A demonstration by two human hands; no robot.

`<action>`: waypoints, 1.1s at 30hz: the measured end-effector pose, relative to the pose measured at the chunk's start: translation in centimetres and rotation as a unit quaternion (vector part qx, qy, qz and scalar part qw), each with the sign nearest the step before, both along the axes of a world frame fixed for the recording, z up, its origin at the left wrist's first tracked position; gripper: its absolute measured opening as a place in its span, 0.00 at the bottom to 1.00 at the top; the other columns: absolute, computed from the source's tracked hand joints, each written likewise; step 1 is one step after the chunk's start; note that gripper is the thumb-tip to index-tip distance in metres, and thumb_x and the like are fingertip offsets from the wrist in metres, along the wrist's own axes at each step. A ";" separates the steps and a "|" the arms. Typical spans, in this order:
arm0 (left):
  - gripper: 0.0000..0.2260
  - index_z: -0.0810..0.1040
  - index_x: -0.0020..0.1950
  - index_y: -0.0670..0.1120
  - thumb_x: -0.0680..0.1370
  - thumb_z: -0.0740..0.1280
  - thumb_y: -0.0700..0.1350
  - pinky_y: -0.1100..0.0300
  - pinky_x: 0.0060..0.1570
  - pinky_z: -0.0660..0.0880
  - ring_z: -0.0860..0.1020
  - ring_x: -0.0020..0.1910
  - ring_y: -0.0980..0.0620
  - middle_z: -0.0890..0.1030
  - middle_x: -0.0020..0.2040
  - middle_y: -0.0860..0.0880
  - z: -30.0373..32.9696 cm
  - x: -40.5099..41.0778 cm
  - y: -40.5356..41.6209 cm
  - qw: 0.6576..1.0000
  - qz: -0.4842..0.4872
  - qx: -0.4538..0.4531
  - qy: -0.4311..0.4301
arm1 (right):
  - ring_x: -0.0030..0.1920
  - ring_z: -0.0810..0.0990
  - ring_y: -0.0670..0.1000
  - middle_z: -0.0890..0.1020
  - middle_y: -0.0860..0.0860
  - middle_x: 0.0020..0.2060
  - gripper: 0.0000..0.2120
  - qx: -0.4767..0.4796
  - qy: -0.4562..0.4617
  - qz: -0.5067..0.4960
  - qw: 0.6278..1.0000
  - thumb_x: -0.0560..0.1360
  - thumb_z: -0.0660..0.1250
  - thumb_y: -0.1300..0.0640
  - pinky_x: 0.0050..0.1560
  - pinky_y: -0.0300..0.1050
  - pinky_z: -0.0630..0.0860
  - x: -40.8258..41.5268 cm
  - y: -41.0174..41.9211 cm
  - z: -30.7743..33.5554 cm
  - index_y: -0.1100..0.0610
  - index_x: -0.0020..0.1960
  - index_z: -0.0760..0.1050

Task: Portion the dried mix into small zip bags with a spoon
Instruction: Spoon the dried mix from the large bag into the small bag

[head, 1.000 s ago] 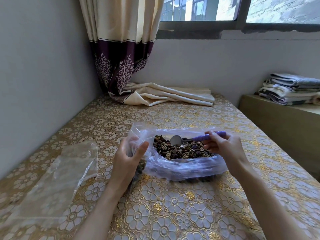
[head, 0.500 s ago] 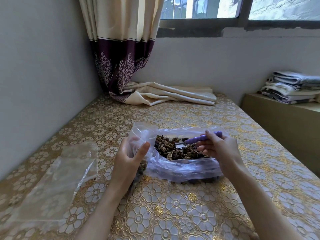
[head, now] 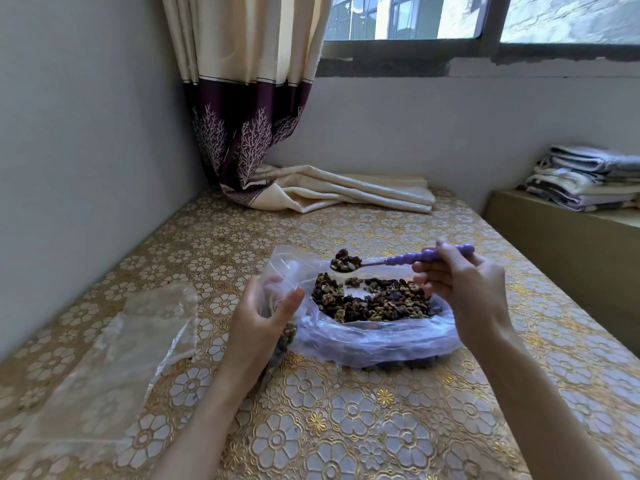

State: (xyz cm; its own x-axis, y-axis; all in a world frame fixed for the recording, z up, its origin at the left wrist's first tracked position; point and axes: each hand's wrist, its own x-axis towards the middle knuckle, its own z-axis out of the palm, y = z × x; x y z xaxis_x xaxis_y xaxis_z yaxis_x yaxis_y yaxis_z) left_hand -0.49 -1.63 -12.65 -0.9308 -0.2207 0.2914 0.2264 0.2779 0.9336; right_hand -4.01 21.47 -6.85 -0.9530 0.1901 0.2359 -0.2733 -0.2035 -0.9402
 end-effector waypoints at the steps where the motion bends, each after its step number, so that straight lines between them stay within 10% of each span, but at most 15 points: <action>1: 0.31 0.71 0.56 0.57 0.61 0.65 0.74 0.45 0.47 0.75 0.77 0.43 0.34 0.77 0.47 0.39 0.0 0.0 0.0 1.000 -0.003 0.001 0.002 | 0.27 0.80 0.48 0.82 0.54 0.28 0.12 -0.003 0.010 0.001 1.000 0.78 0.62 0.59 0.28 0.36 0.76 0.1 -0.1 0.4 0.63 0.39 0.77; 10: 0.42 0.71 0.57 0.53 0.53 0.62 0.79 0.74 0.32 0.70 0.79 0.34 0.55 0.77 0.34 0.50 0.3 0.1 0.1 1.000 0.012 0.005 0.025 | 0.26 0.78 0.48 0.83 0.55 0.30 0.13 -0.028 0.063 0.079 0.994 0.79 0.61 0.58 0.27 0.36 0.74 2.0 -2.4 3.2 0.64 0.39 0.77; 15: 0.36 0.69 0.57 0.60 0.55 0.63 0.77 0.72 0.41 0.73 0.80 0.44 0.57 0.81 0.47 0.52 0.4 0.2 0.1 0.999 -0.020 0.030 0.038 | 0.27 0.79 0.50 0.84 0.52 0.31 0.11 0.072 0.128 0.124 0.981 0.79 0.60 0.63 0.27 0.37 0.75 2.9 -4.0 3.0 0.63 0.40 0.77; 21: 0.44 0.72 0.54 0.42 0.54 0.65 0.77 0.71 0.38 0.73 0.78 0.33 0.55 0.78 0.38 0.41 0.6 0.3 0.0 0.996 -0.016 0.072 0.057 | 0.32 0.80 0.53 0.84 0.58 0.35 0.08 0.141 0.188 0.148 0.961 0.77 0.61 0.67 0.32 0.41 0.77 3.1 -4.3 2.6 0.61 0.46 0.78; 28: 0.45 0.71 0.57 0.47 0.52 0.63 0.78 0.64 0.36 0.77 0.80 0.33 0.51 0.79 0.42 0.37 0.5 0.3 0.0 0.997 -0.008 0.066 0.038 | 0.27 0.78 0.50 0.81 0.52 0.29 0.10 0.016 0.163 0.019 0.986 0.78 0.60 0.63 0.27 0.38 0.73 1.4 -2.6 1.4 0.63 0.42 0.77; 33: 0.44 0.72 0.57 0.48 0.54 0.61 0.79 0.62 0.40 0.76 0.80 0.38 0.49 0.80 0.43 0.42 0.3 0.3 -0.2 0.998 0.020 0.051 0.043 | 0.26 0.77 0.48 0.81 0.50 0.26 0.11 0.099 0.106 -0.076 0.987 0.78 0.61 0.62 0.28 0.39 0.73 -0.7 -0.9 -0.7 0.60 0.38 0.77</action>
